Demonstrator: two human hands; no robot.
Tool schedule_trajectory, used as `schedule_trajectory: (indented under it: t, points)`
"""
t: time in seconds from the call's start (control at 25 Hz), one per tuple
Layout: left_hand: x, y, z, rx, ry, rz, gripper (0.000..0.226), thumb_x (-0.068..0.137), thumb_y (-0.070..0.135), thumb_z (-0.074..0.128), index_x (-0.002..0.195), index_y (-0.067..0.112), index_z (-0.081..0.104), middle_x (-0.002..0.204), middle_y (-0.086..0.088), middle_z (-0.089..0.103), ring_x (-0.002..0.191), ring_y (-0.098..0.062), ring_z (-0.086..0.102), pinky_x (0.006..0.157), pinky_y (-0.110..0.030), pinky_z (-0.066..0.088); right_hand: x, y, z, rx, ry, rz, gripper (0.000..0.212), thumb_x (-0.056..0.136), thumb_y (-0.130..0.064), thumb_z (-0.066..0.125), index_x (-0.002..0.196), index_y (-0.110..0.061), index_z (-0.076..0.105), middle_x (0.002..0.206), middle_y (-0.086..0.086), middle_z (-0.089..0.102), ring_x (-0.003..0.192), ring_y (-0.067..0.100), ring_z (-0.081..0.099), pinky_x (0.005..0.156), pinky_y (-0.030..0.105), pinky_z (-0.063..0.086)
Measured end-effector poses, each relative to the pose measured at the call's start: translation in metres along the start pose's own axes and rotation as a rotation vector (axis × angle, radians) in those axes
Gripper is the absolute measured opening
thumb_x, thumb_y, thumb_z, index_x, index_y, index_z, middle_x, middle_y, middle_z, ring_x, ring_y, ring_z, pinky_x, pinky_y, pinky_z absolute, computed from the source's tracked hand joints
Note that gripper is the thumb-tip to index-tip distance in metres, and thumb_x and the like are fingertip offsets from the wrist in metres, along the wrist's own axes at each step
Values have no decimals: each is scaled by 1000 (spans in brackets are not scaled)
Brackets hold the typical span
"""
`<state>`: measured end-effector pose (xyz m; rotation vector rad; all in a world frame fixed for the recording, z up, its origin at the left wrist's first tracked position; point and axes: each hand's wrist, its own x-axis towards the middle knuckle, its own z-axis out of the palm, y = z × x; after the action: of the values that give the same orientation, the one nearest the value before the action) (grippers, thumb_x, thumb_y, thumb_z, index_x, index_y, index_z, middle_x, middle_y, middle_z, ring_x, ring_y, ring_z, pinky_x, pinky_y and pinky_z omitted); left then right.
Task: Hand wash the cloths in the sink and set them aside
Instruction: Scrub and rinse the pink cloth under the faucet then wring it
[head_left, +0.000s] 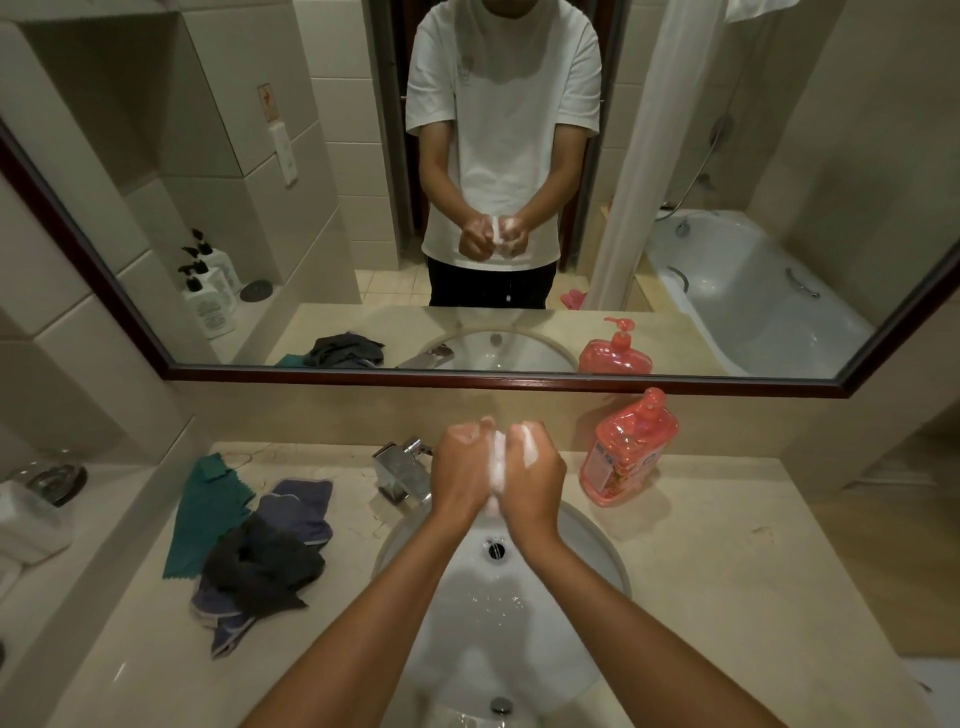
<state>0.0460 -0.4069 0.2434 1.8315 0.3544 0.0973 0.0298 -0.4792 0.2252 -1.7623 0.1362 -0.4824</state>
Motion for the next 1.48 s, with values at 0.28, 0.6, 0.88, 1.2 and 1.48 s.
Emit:
schedule_trajectory:
  t: [0.28,0.6,0.88,1.2,1.48]
  points:
    - [-10,0,-8,319,85,385,53,100,29,54,49,20,42,45,8,43,40,-9,42,48,-27,33,41,-5,-2,158,-258,794,16,89,-4,55,77,-4,65,73,11,63,63,23,59,56,27,43]
    - [6,-2,-23,-155,-174,-36,15,98,21,57,96,22,71,92,-6,74,76,-15,70,68,-25,54,44,-8,-21,326,-273,419,19,100,-15,58,82,-13,62,75,7,63,72,23,61,63,28,49]
    - [13,-22,-32,-325,-590,-133,33,96,31,65,126,17,64,117,-8,74,107,-28,71,90,-46,58,53,-2,-40,520,-268,302,15,104,-12,48,103,-13,63,87,5,67,78,18,66,71,32,55]
    - [15,-16,-14,-387,-230,56,17,92,14,72,109,13,67,97,-7,77,88,-25,75,72,-36,62,35,18,-34,436,-437,656,47,98,-47,55,131,-13,58,122,16,70,110,33,69,96,50,55]
    - [21,-13,-34,-347,-410,-128,43,93,43,65,104,3,74,89,-15,74,80,-34,70,72,-36,56,43,23,-46,607,-236,628,45,99,-30,56,126,6,61,108,23,73,97,38,71,74,40,60]
